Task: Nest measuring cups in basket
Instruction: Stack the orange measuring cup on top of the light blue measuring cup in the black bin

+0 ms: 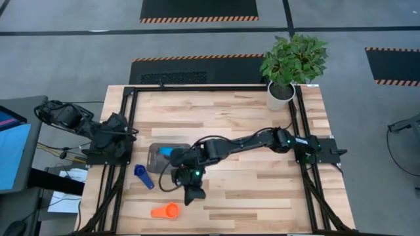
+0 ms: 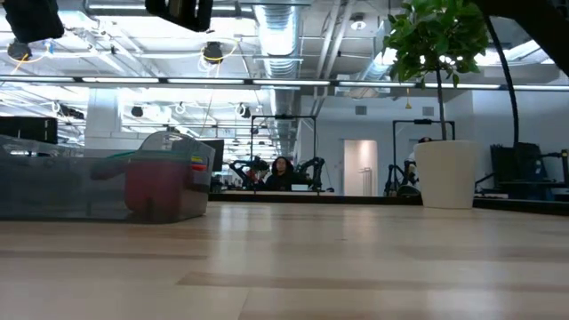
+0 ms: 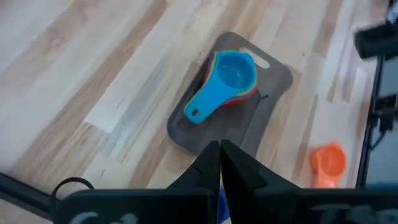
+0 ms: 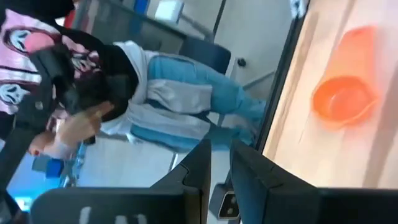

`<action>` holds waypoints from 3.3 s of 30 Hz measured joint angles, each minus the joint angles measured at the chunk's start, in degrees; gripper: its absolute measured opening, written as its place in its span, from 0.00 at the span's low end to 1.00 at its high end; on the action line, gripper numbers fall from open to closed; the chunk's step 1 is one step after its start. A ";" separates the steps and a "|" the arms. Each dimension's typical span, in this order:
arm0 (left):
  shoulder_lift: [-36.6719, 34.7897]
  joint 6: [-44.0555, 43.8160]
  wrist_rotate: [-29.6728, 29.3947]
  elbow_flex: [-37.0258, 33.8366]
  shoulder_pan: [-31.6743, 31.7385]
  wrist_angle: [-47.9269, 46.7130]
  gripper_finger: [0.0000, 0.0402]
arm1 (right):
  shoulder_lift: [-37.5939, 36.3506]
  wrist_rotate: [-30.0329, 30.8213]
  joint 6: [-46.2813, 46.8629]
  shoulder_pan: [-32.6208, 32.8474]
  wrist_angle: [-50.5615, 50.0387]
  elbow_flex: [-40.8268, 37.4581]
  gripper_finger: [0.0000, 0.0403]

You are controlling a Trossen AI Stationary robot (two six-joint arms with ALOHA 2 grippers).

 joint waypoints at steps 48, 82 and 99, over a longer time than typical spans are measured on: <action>48.90 -26.81 -1.42 0.00 -40.85 49.45 0.09 | 2.43 51.02 17.84 20.28 -1.79 0.00 0.20; 51.48 -29.54 4.18 0.00 -39.89 33.35 0.54 | 8.50 40.17 -21.67 12.73 17.27 0.00 0.65; 51.46 -21.71 -2.62 0.00 -37.02 45.77 0.54 | 4.90 30.38 9.64 11.92 3.57 0.02 0.64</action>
